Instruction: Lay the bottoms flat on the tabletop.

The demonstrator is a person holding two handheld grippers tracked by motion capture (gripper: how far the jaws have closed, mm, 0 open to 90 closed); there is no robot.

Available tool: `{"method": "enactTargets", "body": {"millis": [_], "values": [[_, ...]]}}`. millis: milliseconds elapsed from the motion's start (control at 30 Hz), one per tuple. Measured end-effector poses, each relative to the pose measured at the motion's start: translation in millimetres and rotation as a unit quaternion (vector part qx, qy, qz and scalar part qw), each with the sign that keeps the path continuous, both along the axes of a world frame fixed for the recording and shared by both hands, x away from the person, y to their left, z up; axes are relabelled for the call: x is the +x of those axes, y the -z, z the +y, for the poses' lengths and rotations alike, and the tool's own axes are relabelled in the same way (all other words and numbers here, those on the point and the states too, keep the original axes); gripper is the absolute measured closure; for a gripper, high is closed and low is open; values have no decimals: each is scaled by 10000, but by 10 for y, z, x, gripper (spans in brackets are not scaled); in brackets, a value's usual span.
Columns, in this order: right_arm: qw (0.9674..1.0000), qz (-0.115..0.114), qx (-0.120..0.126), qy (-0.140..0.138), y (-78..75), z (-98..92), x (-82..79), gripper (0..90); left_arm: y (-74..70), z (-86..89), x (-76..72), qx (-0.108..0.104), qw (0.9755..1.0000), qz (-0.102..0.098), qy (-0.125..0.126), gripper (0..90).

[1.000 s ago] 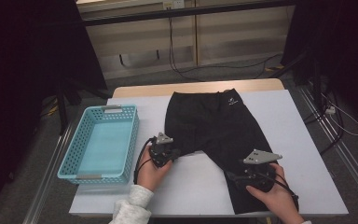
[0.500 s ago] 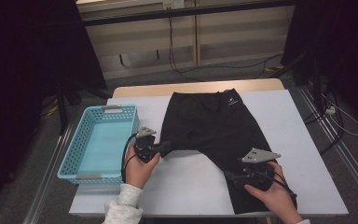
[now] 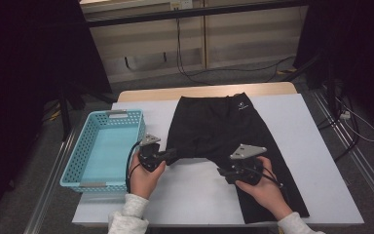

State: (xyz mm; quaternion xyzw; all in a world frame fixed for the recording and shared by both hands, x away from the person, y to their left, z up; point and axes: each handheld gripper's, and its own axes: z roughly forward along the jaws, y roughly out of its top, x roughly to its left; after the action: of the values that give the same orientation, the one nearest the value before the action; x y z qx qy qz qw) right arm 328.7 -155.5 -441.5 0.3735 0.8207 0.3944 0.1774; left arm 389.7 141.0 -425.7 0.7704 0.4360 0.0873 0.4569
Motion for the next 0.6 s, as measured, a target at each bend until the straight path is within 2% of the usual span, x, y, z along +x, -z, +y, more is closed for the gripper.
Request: {"method": "enactTargets", "body": {"millis": [100, 200, 300, 333, 367, 433, 467, 533, 600], "values": [[9999, -54, -83, -141, -8, 150, 135, 486, -19, -2, 39, -64, 10000, 31, -29, 897], [9997, -6, -176, -185, 46, 260, 289, 525, -34, -34, 85, -123, 9999, 22, -67, 897], [9987, 203, -416, -207, 166, 343, 454, 589, -52, -54, 136, -129, 9999, 27, -93, 897], [9985, 202, -472, -205, 188, 350, 483, 598, -59, -56, 152, -108, 9999, 9, -126, 897], [9990, 154, -375, -169, 196, 350, 512, 682, -61, -56, 169, -115, 9998, 7, -146, 897], [9986, 111, -510, -104, 182, 340, 550, 846, -66, -55, 202, -106, 9997, 20, -204, 897], [9984, 181, -507, -142, 167, 336, 567, 879, -72, -50, 220, -115, 9996, 46, -234, 897], [9980, 226, -575, -168, 106, 309, 581, 886, -88, -52, 242, -198, 9994, 58, -294, 898], [9989, 175, -415, -94, 25, 236, 583, 887, -113, -57, 267, -125, 9994, 16, -308, 898]]}}
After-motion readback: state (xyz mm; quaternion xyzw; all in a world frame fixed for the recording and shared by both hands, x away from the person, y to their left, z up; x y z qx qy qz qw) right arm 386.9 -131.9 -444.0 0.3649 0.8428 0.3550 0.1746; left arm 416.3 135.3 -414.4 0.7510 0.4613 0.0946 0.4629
